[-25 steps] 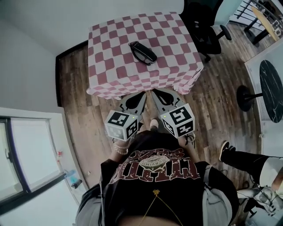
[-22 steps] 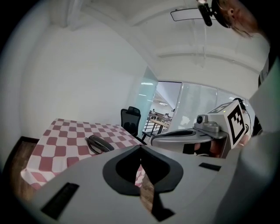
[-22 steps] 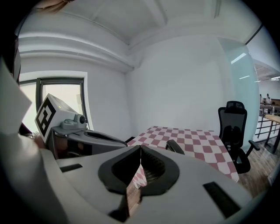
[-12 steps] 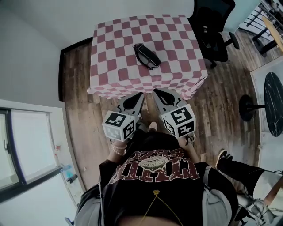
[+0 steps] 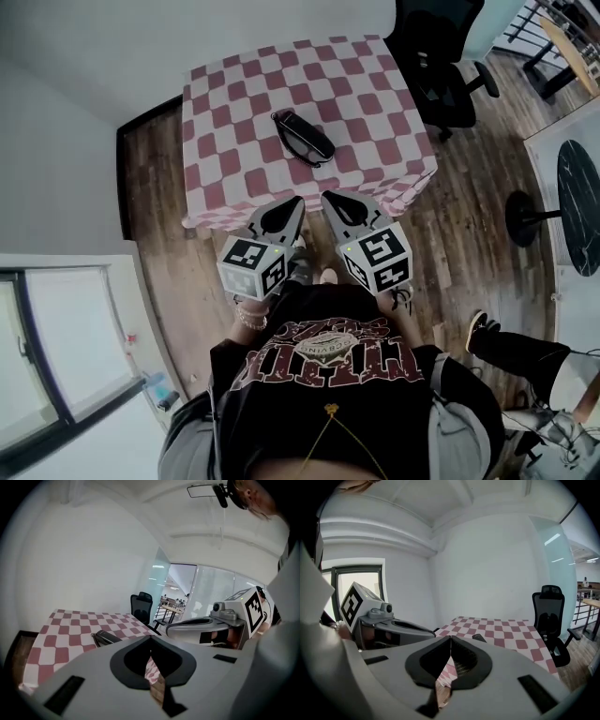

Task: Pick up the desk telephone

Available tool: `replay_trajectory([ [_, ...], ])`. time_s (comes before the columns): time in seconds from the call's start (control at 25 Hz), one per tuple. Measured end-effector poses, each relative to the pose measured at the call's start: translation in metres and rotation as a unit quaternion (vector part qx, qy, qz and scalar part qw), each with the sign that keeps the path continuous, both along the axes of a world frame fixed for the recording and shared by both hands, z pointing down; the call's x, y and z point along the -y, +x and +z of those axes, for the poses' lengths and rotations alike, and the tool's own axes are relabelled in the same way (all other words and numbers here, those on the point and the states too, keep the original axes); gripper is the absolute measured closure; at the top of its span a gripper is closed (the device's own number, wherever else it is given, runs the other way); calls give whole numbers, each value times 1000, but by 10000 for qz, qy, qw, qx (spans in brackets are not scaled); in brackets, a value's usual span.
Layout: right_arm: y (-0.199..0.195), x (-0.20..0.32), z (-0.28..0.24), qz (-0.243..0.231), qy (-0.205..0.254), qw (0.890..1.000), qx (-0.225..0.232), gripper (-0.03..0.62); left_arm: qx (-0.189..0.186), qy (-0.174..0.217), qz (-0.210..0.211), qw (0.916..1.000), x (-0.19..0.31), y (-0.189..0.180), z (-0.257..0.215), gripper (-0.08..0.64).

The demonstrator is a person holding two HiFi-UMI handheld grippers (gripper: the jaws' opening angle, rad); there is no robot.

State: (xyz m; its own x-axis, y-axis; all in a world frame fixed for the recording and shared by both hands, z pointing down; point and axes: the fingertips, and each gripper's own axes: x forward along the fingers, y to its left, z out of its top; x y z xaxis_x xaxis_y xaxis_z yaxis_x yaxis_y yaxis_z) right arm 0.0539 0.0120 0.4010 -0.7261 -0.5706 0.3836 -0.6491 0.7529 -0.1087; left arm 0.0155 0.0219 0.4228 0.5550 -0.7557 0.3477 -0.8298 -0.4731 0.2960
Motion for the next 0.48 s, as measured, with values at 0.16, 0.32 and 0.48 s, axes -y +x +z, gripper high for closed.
replay_trajectory([
  [0.16, -9, 26, 2, 128, -30, 9999, -40, 574, -20, -35, 159, 9999, 25, -8, 3, 552],
  [0.32, -24, 50, 5, 167, -50, 9998, -110, 574, -32, -41, 265, 9996, 50, -19, 5, 552],
  [0.48, -40, 73, 6, 195, -51, 9997, -164, 574, 113, -42, 367, 9993, 72, -34, 8, 552],
])
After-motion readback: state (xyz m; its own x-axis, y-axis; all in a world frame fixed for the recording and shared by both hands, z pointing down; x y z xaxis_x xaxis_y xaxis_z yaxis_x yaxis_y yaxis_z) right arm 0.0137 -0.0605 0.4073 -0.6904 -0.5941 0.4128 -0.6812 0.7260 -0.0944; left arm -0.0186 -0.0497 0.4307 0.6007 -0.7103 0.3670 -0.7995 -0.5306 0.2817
